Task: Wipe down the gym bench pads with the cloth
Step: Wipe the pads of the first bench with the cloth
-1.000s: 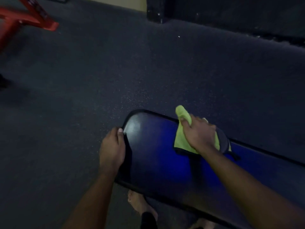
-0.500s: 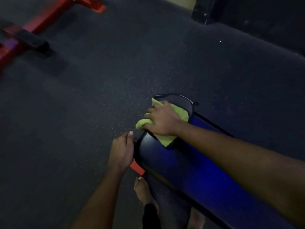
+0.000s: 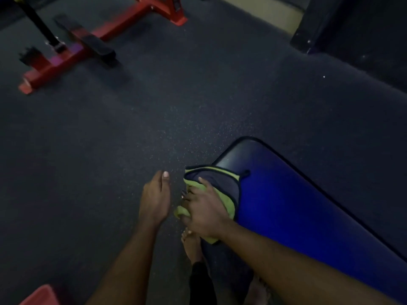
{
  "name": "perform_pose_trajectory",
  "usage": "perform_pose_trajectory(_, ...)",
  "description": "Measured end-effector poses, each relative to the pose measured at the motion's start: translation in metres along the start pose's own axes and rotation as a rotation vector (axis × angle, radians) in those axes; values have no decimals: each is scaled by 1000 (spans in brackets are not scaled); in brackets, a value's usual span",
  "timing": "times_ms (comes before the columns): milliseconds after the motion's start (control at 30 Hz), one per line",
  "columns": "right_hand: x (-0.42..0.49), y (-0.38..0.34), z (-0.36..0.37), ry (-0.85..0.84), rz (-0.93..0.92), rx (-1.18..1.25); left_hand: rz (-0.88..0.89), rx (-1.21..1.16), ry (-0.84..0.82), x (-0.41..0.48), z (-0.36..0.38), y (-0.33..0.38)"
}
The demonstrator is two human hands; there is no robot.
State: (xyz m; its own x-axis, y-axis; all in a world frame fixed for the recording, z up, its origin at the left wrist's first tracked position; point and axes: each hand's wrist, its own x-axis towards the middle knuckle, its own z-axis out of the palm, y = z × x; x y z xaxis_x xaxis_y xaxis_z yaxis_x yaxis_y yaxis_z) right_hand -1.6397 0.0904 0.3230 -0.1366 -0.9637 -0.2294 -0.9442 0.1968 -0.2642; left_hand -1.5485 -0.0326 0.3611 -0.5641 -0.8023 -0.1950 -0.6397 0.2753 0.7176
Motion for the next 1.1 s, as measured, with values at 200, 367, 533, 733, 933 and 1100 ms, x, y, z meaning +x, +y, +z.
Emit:
perform_pose_trajectory(200, -83, 17, -73, 321, 680, 1052, 35, -29, 42, -51, -44, 67)
perform_pose_trajectory(367, -184, 4, -162, 631, 914, 1666, 141, -42, -62, -111, -83, 155)
perform_pose_trajectory(533, -272, -30, -216, 916, 891, 1781, 329, -79, -180, -163, -90, 230)
perform_pose_trajectory(733, -387, -72, -238, 1183, 980, 1666, 499, -109, -416, -231, -68, 283)
perform_pose_trajectory(933, -521, -114, -239, 1453, 1166, 1528, 708, -127, -636, -336, -34, 341)
perform_pose_trajectory(1100, -642, -136, -213, 1651, 1334, 1428, 847, -93, -829, -439, 12, 382)
